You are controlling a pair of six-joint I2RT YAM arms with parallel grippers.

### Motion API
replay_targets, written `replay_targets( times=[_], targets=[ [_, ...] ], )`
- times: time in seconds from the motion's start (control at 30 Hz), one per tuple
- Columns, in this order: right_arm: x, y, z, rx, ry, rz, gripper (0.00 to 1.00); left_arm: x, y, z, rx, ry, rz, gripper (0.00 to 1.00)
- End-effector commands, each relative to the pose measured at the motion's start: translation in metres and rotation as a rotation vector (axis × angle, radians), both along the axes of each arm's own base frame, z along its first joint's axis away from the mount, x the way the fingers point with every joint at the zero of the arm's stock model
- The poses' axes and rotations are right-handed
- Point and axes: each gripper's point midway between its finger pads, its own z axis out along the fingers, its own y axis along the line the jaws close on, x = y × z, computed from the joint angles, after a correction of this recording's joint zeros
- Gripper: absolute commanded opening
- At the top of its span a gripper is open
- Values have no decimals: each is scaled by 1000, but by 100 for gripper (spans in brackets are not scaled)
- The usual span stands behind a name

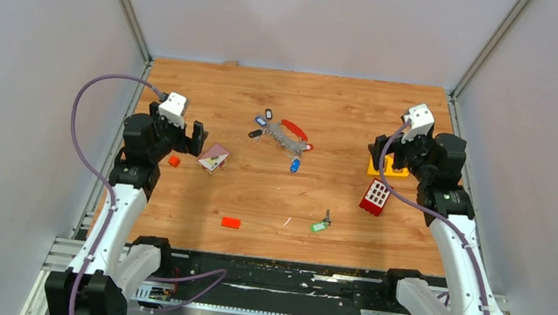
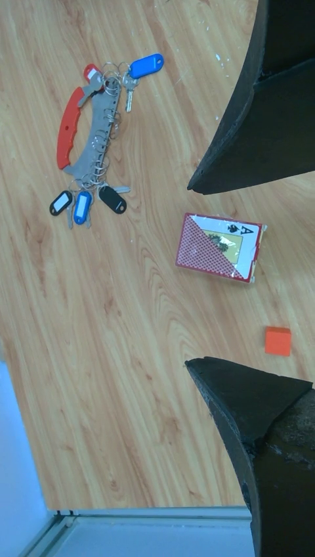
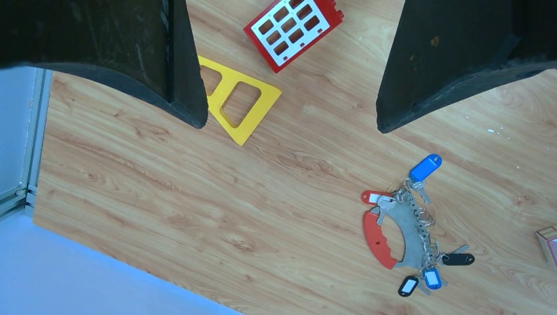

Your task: Put the keys on the keyring

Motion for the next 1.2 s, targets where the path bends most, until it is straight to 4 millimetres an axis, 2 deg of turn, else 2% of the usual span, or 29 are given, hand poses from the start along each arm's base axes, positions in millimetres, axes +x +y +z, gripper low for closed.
replay_targets(
  times=[0.0, 0.13, 0.3, 0.4, 0.57, 0.7, 0.83, 1.0, 1.17],
  targets=[
    [4, 5, 6, 2, -30, 31, 100, 6, 4, 19, -6, -26, 31, 100],
    [5, 5, 7, 1, -30, 30, 100, 6, 3, 18, -8, -1, 23, 100],
    [4, 6, 7, -8, -30, 41, 100, 1, -11, 11, 6, 28, -79, 100],
    [-1, 20, 5, -21, -17, 141, 100, -3, -16, 11, 9, 37, -116, 100],
    [14, 59, -7, -80, 39, 234, 100, -3, -19, 8, 3, 55, -134, 100],
    [36, 102, -29, -183, 83, 314, 100, -3, -20, 2, 5, 68, -145, 99],
    [61, 146, -57, -203, 164, 414, 98, -4, -22, -1, 9, 71, -159, 98],
    [95, 183, -112, -212, 311, 483, 83, -3, -25, -8, 9, 89, -182, 96],
    [119, 216, -144, -248, 360, 555, 71, -2, -28, -17, 3, 118, -200, 95]
  ],
)
